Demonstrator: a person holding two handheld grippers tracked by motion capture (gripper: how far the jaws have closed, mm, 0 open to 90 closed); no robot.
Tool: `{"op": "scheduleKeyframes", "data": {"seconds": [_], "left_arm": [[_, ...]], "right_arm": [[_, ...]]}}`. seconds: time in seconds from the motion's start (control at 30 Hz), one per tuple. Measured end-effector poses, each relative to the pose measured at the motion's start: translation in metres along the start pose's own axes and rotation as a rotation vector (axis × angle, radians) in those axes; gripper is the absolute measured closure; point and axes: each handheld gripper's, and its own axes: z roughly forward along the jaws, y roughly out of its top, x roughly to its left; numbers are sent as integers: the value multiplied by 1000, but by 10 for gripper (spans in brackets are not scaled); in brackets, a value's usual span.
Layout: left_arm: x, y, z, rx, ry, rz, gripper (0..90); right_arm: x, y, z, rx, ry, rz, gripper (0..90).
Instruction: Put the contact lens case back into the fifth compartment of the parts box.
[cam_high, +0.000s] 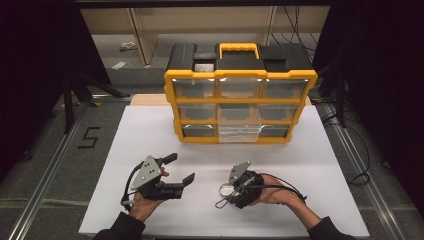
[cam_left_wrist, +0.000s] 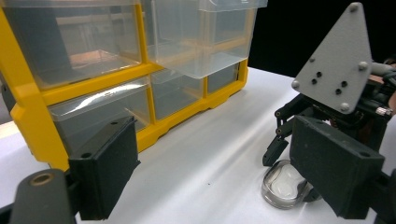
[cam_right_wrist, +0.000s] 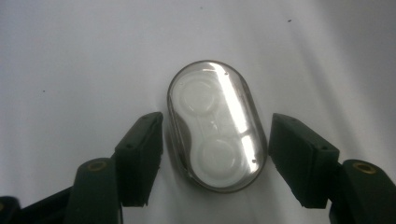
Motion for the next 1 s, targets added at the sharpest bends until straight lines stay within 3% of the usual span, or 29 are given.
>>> {"op": "scheduleKeyframes", "data": {"seconds": [0.57, 0.8, 1.0], "left_arm": [[-1, 0, 1, 3, -9, 1, 150], [-1, 0, 1, 1, -8, 0, 150], [-1, 0, 0, 3, -8, 3, 151]], "right_arm": [[2, 1, -1, -1, 7, -10, 492], [4, 3, -1, -5, -12, -36, 495], [2, 5, -10, -44, -20, -18, 495]]}}
